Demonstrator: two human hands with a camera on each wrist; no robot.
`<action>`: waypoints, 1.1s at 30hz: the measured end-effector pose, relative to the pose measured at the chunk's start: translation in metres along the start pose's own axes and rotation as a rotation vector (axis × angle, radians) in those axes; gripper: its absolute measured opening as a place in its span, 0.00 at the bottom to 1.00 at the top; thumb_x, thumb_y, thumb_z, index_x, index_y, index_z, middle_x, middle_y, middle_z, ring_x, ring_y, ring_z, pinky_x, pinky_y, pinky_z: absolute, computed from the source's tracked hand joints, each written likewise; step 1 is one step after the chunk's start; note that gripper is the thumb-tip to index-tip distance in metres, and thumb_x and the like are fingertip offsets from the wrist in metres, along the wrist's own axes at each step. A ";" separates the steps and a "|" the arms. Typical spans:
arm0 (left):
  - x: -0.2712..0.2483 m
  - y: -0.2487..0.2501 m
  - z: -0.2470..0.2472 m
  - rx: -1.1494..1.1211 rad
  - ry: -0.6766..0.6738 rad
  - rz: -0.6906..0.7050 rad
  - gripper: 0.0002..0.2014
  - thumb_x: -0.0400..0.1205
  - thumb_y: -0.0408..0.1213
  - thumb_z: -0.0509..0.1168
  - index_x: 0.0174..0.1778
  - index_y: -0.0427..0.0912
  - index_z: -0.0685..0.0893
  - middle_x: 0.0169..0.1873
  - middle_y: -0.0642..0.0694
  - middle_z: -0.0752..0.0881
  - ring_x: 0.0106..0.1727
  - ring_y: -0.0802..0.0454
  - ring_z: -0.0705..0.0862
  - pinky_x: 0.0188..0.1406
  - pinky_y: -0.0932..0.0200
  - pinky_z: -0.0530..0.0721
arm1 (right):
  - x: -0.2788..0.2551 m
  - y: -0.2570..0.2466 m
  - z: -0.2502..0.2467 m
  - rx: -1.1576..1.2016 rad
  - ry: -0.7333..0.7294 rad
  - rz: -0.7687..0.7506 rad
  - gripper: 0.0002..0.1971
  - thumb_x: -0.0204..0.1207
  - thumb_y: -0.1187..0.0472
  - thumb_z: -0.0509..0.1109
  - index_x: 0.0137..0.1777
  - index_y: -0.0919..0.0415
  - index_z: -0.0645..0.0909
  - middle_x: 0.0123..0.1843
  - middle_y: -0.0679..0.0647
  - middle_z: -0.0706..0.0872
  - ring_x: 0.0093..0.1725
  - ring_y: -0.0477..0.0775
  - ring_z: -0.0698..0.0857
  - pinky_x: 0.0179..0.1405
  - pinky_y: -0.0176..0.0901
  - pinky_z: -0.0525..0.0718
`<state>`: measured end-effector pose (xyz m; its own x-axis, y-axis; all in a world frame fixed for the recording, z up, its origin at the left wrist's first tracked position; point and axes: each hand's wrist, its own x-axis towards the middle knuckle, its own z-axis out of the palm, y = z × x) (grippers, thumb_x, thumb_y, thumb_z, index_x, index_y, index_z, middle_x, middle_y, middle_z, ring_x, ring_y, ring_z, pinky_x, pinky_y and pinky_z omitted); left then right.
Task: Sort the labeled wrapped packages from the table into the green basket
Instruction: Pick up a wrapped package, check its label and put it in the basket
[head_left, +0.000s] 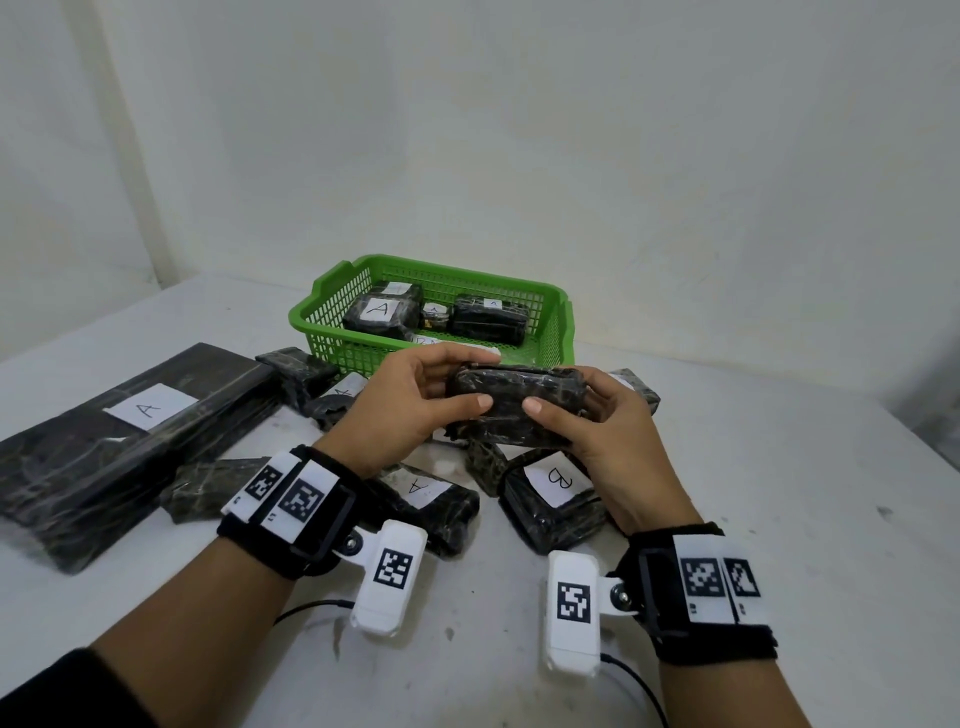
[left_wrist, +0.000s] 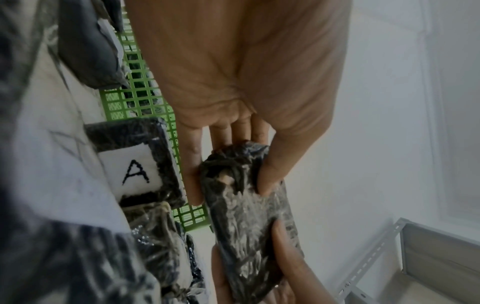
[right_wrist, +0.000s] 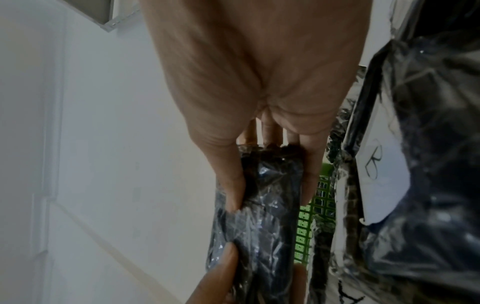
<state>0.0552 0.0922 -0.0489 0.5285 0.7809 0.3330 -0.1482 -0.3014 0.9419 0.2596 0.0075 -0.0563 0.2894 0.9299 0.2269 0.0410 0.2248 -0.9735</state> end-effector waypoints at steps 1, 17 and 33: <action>0.000 0.000 0.000 0.008 0.006 0.016 0.20 0.77 0.21 0.76 0.63 0.41 0.89 0.58 0.42 0.94 0.61 0.44 0.92 0.61 0.49 0.91 | 0.000 0.000 0.000 0.005 -0.007 0.005 0.20 0.72 0.63 0.87 0.63 0.59 0.89 0.59 0.57 0.95 0.62 0.60 0.93 0.70 0.63 0.88; -0.002 0.003 0.001 0.115 -0.125 -0.153 0.18 0.77 0.30 0.79 0.63 0.43 0.90 0.53 0.48 0.95 0.56 0.52 0.93 0.55 0.63 0.89 | 0.002 -0.004 -0.004 0.099 -0.032 0.076 0.29 0.63 0.65 0.89 0.66 0.61 0.86 0.58 0.60 0.95 0.60 0.63 0.94 0.66 0.59 0.89; -0.001 0.000 0.005 0.130 0.039 -0.054 0.21 0.72 0.25 0.82 0.59 0.44 0.89 0.53 0.48 0.94 0.55 0.53 0.93 0.55 0.60 0.91 | 0.001 -0.002 -0.003 0.125 0.005 0.041 0.31 0.72 0.71 0.84 0.75 0.54 0.84 0.67 0.55 0.92 0.67 0.58 0.91 0.68 0.57 0.89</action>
<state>0.0587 0.0892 -0.0498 0.4996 0.8177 0.2860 -0.0100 -0.3247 0.9458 0.2626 0.0070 -0.0540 0.2928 0.9377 0.1868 -0.0899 0.2215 -0.9710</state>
